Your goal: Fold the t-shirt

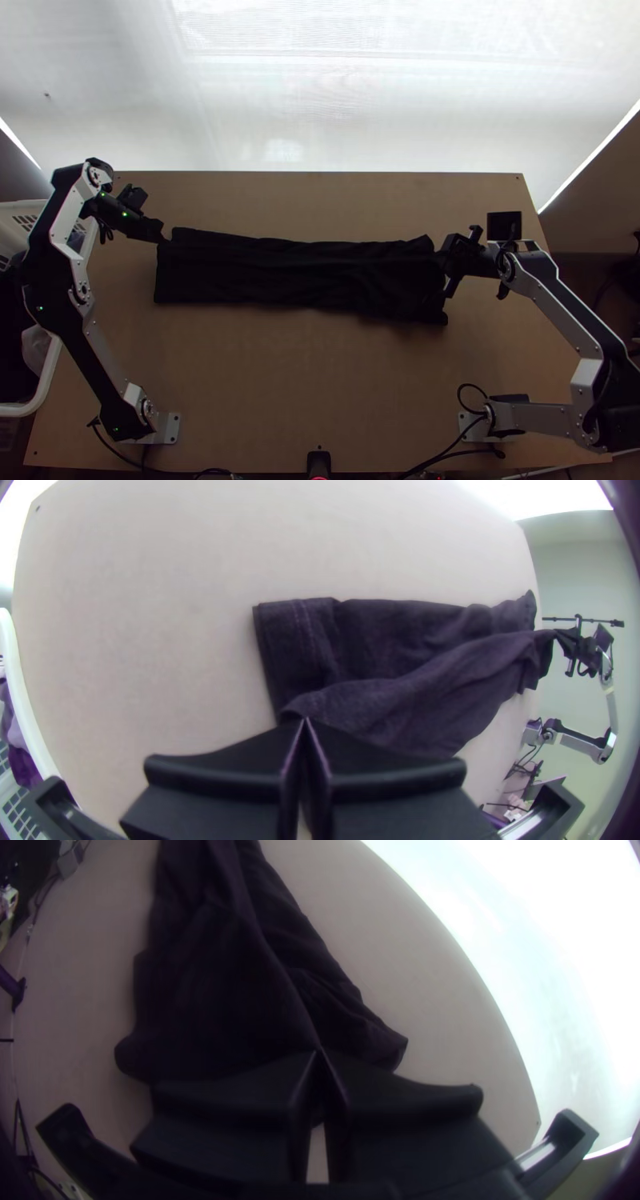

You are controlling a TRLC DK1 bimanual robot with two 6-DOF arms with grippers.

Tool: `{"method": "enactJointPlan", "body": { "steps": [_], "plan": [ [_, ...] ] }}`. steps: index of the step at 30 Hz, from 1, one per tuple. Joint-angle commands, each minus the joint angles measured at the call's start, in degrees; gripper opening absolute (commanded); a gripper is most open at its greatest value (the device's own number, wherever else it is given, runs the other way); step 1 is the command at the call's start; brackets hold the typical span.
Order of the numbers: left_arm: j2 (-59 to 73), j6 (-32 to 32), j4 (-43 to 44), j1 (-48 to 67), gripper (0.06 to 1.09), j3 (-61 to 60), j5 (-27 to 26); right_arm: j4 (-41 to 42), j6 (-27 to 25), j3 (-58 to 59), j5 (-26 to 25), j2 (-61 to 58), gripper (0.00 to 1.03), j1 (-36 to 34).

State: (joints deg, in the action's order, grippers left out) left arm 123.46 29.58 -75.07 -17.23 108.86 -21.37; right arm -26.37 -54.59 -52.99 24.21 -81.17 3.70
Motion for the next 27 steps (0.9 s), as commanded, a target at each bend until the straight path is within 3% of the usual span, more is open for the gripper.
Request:
{"method": "enactJointPlan", "body": {
  "steps": [1, 9, 13, 17, 21, 27],
  "plan": [
    [0.1, 0.2, 0.0, 1.2, 1.08, -1.2, 3.7, 1.1, 5.3, -2.2, -0.5, -2.7, 1.02, 0.7],
    [-7.7, 2.6, 2.3, -1.0, 1.04, -2.9, 1.1, -1.8, 10.7, -9.2, -2.8, 5.9, 0.99, 0.6],
    [-10.8, 4.4, 1.4, -6.1, 1.04, -6.4, 1.1, -11.7, 12.1, -16.4, -2.7, 3.6, 0.99, 10.6],
    [-11.7, 7.9, -1.0, -11.6, 1.04, -11.1, 0.6, -14.0, 13.8, -19.1, -2.8, -2.9, 0.98, 21.0],
    [-12.5, 11.0, -3.8, -16.3, 1.04, -16.4, -7.6, -14.8, 17.1, -24.8, -2.7, -12.7, 0.98, 27.9],
    [-7.5, 12.6, -7.7, -18.3, 1.04, -19.8, -19.6, -14.8, 18.6, -30.9, -2.1, -21.7, 0.98, 32.1]
  ]
}}
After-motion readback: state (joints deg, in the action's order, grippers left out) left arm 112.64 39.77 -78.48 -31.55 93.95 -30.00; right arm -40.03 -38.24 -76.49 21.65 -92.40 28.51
